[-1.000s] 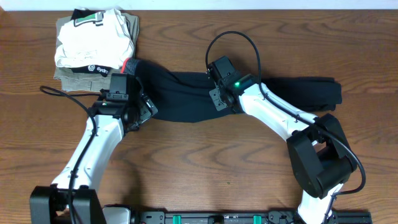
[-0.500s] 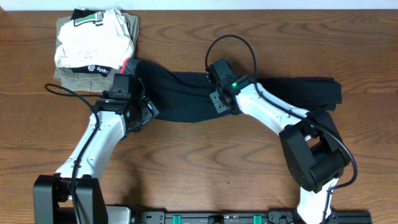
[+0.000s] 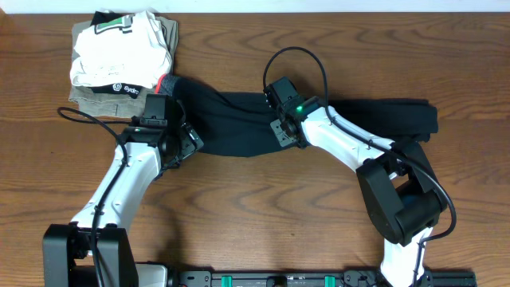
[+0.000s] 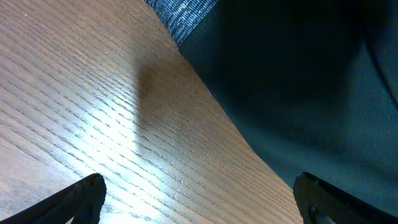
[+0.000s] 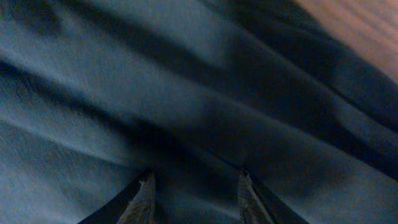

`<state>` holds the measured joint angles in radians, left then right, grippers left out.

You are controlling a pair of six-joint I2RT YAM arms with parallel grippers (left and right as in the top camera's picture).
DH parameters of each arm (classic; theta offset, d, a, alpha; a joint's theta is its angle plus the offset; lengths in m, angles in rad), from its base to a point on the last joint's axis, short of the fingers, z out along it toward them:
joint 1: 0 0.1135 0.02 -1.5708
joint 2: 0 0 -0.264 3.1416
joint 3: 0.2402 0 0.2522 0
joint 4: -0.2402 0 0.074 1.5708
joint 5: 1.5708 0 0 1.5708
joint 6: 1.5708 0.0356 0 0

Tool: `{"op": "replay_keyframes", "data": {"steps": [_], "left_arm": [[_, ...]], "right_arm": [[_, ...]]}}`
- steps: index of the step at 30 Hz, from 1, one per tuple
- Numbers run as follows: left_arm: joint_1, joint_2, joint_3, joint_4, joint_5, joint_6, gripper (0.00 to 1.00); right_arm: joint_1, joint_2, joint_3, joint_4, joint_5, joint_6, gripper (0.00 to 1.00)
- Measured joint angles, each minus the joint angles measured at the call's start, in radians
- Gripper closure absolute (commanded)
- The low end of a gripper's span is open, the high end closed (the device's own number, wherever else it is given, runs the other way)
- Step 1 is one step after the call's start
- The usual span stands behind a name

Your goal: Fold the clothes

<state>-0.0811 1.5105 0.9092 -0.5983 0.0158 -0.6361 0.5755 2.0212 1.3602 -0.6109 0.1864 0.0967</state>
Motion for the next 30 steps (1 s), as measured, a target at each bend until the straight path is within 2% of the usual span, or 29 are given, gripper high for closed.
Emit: {"op": "replay_keyframes", "data": {"steps": [10,30], "left_arm": [[0.0,0.0,0.0,0.0,0.0,0.0,0.02],[0.0,0.0,0.0,0.001,0.0,0.0,0.02]], "right_arm": [[0.08,0.001,0.049,-0.042,0.09,-0.106,0.54],[0.077,0.028,0.049,-0.016,0.124,-0.131,0.55]]}}
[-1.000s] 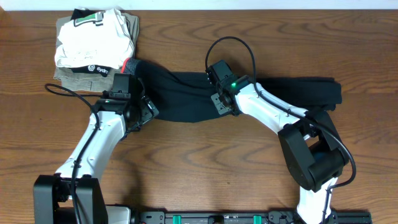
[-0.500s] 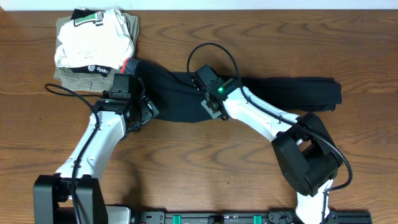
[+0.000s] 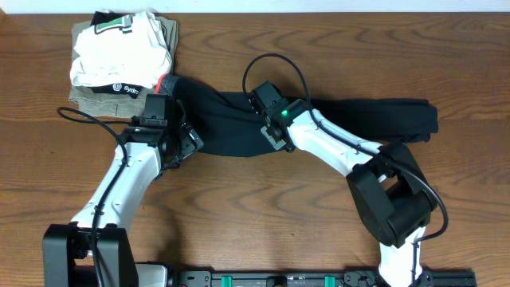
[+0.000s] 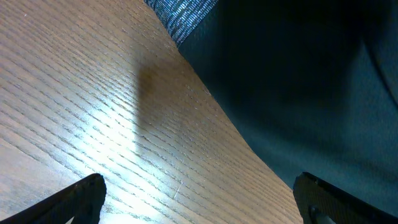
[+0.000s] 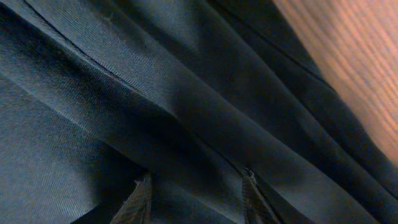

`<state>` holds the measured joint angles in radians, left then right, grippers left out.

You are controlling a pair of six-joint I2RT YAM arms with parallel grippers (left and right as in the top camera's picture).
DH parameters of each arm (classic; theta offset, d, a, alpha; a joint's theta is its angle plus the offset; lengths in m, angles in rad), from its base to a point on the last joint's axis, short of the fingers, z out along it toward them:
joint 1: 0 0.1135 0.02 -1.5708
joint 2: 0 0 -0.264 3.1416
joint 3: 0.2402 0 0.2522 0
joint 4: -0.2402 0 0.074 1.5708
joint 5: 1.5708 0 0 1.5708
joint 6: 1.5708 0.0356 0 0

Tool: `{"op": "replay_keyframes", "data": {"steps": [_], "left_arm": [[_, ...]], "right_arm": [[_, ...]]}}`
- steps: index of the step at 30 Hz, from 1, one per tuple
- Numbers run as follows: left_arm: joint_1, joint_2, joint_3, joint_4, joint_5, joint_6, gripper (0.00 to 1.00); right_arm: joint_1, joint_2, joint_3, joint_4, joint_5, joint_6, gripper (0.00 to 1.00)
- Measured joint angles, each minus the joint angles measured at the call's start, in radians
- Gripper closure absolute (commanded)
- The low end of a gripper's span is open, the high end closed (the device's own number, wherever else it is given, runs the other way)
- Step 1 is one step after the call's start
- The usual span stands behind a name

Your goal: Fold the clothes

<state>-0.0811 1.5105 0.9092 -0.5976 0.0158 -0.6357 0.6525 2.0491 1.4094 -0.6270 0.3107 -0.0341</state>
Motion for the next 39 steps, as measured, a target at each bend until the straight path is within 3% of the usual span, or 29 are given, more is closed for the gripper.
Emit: {"op": "replay_keyframes", "data": {"steps": [15,35,39], "left_arm": [[0.0,0.0,0.0,0.001,0.0,0.0,0.02],[0.0,0.0,0.0,0.002,0.0,0.0,0.02],[0.0,0.0,0.0,0.002,0.0,0.0,0.02]], "right_arm": [[0.0,0.008,0.0,0.009,0.0,0.0,0.56],[-0.003,0.056,0.061,-0.007,0.012,-0.008,0.99],[-0.003,0.056,0.095,-0.01,0.021,-0.007,0.99]]}}
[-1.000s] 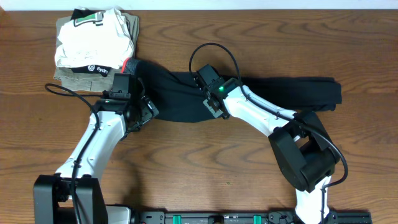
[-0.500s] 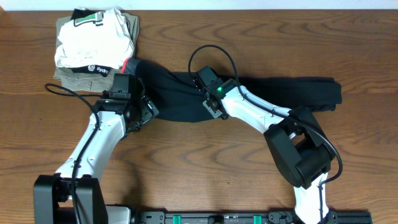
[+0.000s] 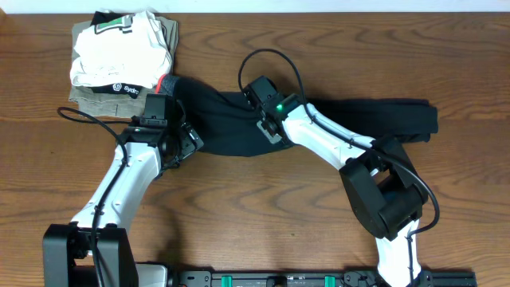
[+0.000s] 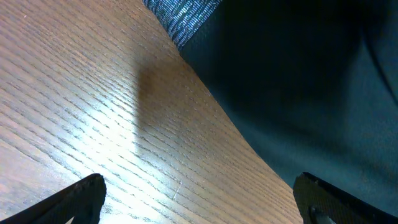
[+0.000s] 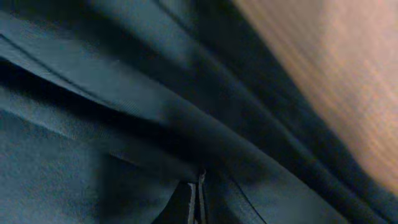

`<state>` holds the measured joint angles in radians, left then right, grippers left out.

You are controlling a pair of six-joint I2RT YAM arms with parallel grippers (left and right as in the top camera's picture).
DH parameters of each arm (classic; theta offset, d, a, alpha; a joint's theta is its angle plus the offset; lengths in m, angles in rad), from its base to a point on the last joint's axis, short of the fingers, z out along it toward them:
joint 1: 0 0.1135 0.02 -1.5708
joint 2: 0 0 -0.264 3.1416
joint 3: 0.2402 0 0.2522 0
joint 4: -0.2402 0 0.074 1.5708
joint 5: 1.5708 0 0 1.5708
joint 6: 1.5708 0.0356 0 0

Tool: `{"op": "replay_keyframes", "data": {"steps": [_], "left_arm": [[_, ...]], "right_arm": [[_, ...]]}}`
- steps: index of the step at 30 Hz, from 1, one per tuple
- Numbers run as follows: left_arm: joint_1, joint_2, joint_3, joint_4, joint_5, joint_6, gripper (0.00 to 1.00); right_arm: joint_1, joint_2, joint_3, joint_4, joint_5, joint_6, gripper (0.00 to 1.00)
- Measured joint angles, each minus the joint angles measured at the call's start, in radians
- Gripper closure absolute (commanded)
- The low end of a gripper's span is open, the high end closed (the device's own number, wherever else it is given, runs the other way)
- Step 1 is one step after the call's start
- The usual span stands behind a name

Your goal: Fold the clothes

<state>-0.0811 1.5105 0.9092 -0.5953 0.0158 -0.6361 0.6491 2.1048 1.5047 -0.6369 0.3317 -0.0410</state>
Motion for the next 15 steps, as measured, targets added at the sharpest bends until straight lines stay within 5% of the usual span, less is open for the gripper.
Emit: {"op": "replay_keyframes", "data": {"steps": [15], "left_arm": [[0.0,0.0,0.0,0.0,0.0,0.0,0.02]], "right_arm": [[-0.064,0.0,0.006,0.102,0.043,0.019,0.99]]}}
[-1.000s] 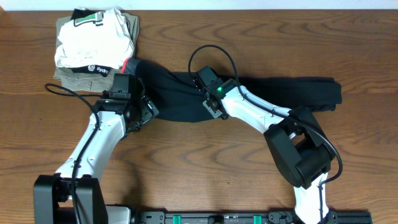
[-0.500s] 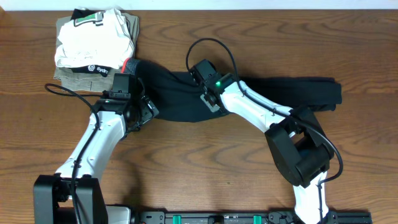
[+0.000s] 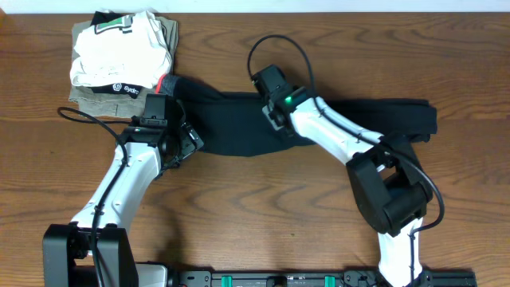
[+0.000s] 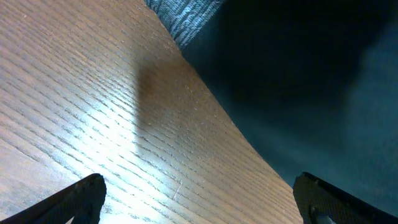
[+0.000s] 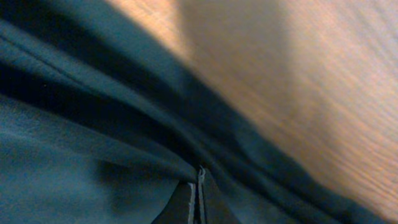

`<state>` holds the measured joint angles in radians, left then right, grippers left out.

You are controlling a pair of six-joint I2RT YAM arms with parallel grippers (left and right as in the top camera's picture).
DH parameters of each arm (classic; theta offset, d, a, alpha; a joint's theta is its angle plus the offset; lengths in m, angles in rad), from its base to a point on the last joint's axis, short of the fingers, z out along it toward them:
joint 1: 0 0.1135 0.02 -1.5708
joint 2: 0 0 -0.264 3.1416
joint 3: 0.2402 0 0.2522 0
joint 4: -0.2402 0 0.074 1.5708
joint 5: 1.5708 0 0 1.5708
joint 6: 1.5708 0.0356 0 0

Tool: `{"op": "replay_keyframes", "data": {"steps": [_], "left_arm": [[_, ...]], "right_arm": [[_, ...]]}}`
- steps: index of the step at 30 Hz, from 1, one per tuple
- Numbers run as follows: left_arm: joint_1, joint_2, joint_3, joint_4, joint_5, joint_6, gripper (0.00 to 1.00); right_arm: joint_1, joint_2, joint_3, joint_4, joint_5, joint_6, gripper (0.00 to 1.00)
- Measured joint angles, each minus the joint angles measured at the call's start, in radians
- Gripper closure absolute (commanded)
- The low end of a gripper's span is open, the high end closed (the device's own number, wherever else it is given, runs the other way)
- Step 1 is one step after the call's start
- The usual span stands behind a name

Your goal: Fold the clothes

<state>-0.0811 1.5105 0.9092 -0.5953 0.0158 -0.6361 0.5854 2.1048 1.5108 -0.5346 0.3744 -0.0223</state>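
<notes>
A long black garment lies stretched across the table's far half. In the overhead view my right gripper sits at its far edge. In the right wrist view the right gripper is shut on a pinched fold of the black garment, with bare wood beyond. My left gripper rests at the garment's left near edge. In the left wrist view the left gripper stands open, with only table wood between its fingers. The dark cloth and a ribbed grey-blue band lie just ahead of them.
A stack of folded clothes, white on khaki, sits at the back left corner and touches the garment's left end. The wooden table shows along the near side. The back edge of the table runs just beyond the garment.
My right gripper, still shut on the fold, has moved toward the garment's far edge, and more bare wood now shows in its view. The left gripper has not moved.
My right gripper was open over the garment's middle, then open a little further left. After that it was shut on a fold there, and now it holds that fold nearer the far edge. The left gripper stayed open at the left near edge throughout.
</notes>
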Motion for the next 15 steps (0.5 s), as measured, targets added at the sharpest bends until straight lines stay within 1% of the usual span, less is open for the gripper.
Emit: {"op": "replay_keyframes", "data": {"steps": [7,8,9,11,12,14,15], "left_arm": [[0.0,0.0,0.0,0.0,0.0,0.0,0.02],[0.0,0.0,0.0,0.0,0.0,0.0,0.02],[0.0,0.0,0.0,0.0,0.0,0.0,0.02],[0.0,0.0,0.0,0.0,0.0,0.0,0.02],[0.0,0.0,0.0,0.0,0.0,0.0,0.02],[0.0,0.0,0.0,0.0,0.0,0.0,0.02],[0.0,0.0,0.0,0.0,0.0,0.0,0.02]], "right_arm": [[-0.054,0.0,0.0,0.09,-0.002,0.012,0.99],[-0.054,0.0,0.0,0.098,-0.002,0.012,0.96],[-0.054,0.0,0.0,0.102,-0.003,0.013,0.91],[-0.053,0.0,0.0,0.106,-0.011,0.017,0.85],[-0.053,0.0,0.0,0.106,-0.018,0.018,0.79],[-0.052,0.0,0.0,0.101,-0.028,0.02,0.62],[-0.052,0.0,0.0,0.096,-0.031,0.022,0.55]]}}
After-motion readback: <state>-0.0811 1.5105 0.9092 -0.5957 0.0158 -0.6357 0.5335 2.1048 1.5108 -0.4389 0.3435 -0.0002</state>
